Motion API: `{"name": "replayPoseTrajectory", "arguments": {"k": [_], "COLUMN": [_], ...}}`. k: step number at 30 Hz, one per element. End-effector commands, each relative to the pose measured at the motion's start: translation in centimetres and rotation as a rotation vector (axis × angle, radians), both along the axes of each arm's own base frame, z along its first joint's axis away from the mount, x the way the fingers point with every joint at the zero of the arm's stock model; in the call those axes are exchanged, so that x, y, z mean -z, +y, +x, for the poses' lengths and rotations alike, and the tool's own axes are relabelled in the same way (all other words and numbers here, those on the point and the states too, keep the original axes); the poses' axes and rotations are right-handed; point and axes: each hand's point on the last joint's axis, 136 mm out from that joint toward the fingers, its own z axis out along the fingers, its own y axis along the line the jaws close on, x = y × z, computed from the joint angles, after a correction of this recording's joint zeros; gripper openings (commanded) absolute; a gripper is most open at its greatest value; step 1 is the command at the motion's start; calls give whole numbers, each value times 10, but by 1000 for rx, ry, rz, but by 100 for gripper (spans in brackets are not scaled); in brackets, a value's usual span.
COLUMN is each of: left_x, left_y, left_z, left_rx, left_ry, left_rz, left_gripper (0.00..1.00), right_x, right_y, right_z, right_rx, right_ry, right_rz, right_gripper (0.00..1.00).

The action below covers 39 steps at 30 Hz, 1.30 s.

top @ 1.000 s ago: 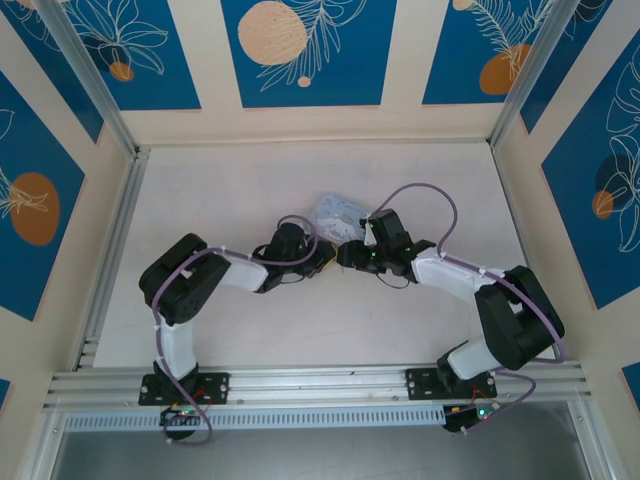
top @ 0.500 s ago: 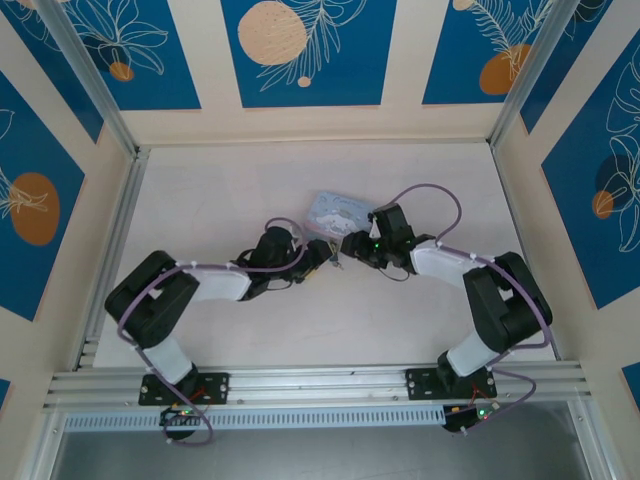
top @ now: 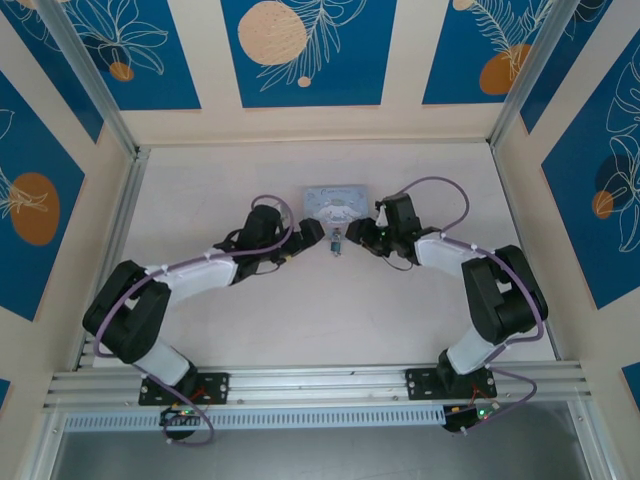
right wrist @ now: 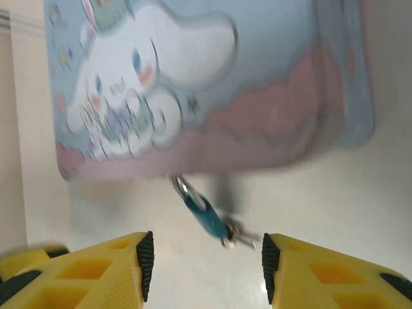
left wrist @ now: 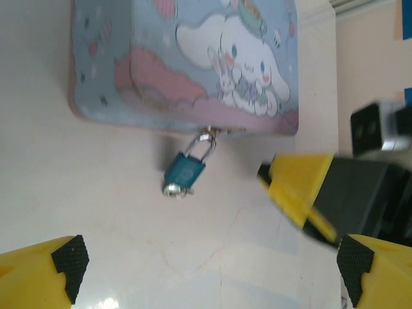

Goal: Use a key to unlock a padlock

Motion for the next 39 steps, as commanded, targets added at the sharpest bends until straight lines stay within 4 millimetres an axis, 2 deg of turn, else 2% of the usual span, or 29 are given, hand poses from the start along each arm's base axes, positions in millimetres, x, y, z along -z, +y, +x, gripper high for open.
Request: {"name": "replayPoseTrajectory", "arguments": {"k": [1,5,11,21,26,34,39], "left_x": [-7,-12,-14,-10,-10,-8,-8], "left_y": [9,16,20,24,24,22,21], "left_z": [21,41,56,61,66,72,77], "left_rx": [22,25,25,15,10,9,11], "left_ry": [-26,-32,-23,-6,-4,0,-1], "left_rz": [82,126,132,108,95,78,78], "left_gripper": [100,100,100,100,100,100,100], "right_x": [0,11,19,38,44,52,57], "right_y": [9,16,30,45,46,46,44], "right_z": [-10,-9,-2,4,4,-2,-7], "right_rx": [-25,-57,-118,-167,-168,-168,-164], "right_ry": [-23,-19,-42,-36,-27,-6,6], "right_rz": [13,-11,-65,-120,-134,-147,-153], "right_gripper": [50,46,44,43,41,36,28]}}
